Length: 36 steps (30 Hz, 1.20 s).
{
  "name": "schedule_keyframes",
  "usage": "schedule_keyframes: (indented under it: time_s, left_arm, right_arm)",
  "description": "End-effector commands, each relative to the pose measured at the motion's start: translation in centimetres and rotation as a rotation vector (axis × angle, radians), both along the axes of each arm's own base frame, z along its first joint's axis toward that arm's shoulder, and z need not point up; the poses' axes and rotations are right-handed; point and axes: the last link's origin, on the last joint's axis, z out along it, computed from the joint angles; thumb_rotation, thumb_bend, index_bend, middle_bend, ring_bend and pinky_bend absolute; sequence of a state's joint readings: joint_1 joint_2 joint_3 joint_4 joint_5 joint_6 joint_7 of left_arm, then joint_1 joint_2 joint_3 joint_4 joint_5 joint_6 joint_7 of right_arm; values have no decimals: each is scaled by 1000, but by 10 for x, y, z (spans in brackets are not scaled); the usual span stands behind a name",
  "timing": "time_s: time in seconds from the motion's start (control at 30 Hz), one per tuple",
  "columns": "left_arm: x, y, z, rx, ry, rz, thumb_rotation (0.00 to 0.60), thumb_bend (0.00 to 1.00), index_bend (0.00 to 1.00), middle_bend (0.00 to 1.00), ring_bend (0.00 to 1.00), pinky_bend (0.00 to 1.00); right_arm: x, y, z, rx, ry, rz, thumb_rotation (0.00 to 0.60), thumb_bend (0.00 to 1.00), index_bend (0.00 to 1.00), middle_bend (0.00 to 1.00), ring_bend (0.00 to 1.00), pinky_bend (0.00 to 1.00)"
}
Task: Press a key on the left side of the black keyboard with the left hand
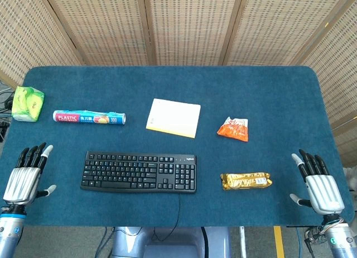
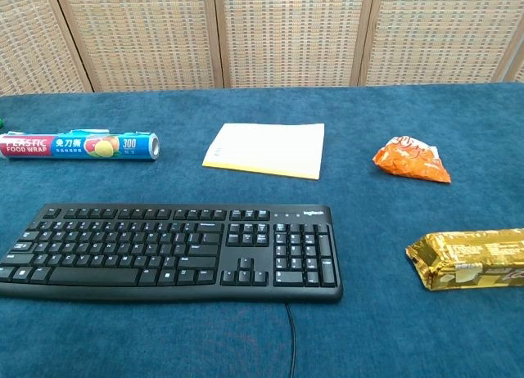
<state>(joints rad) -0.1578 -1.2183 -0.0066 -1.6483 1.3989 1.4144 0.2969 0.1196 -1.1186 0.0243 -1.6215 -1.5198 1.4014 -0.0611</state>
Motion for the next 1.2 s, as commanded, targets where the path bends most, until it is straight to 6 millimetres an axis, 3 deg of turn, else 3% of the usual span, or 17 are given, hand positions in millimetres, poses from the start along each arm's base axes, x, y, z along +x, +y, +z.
schedule_keyframes:
  time_s: [0.03,1.2]
  left_arm:
    - [0,0,0,0,0,1,600,98,0,0,0,0]
    - [0,2,1,5,-2,10,600,102,0,0,0,0]
  right_arm:
    - [0,0,0,1,1,1,600,45,0,0,0,0]
    - [-1,-1,4,-3,-23,-13,600,45,0,0,0,0]
